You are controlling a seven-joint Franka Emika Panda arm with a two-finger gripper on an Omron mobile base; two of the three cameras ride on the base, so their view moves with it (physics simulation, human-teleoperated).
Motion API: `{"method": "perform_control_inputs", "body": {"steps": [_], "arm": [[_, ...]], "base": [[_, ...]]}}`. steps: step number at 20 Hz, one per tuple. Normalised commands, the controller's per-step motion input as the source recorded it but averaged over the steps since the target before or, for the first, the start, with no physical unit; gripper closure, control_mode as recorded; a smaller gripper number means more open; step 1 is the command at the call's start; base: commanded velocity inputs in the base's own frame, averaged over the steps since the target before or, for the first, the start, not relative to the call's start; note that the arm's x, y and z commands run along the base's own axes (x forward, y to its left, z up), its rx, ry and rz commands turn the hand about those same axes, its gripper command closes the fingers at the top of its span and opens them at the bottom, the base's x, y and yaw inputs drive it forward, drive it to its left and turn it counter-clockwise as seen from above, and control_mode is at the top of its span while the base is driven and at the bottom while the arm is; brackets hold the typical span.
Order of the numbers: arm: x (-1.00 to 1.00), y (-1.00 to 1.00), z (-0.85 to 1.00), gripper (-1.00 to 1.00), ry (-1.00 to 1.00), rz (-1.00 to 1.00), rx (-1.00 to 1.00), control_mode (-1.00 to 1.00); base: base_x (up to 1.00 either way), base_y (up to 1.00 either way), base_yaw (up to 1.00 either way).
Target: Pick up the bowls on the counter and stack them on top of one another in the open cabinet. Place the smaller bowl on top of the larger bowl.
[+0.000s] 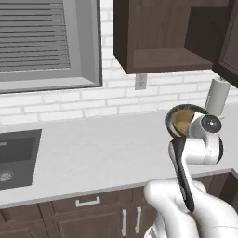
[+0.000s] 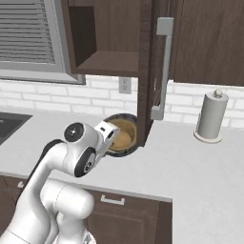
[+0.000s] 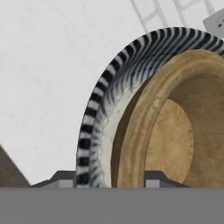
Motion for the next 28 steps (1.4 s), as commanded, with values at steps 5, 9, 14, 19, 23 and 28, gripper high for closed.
{"method": "perform_control_inputs", "body": {"steps": [5,9,14,19,23,28], "arm": [[-0.06,0.00,1.00,1.00,-0.02,0.01,-0.02,-1.00],[-0.19,0.00,1.00,1.00,0.00,0.04,0.00,-1.00],[-0.53,0.00,1.00,1.00,0.00,0.04,0.00,-1.00],[-0.70,0.17,1.00,1.00,-0.01,0.01,-0.01,-1.00],[0.60,0.26,1.00,1.00,-0.09,0.05,-0.01,-1.00],[1.00,0.00,0.67,1.00,-0.05,0.12,0.00,-1.00]], "base": [[0.00,0.00,0.00],[0.00,0.00,0.00],[0.00,0.00,0.00],[0.00,0.00,0.00],[0.00,0.00,0.00],[0.00,0.00,0.00]]}}
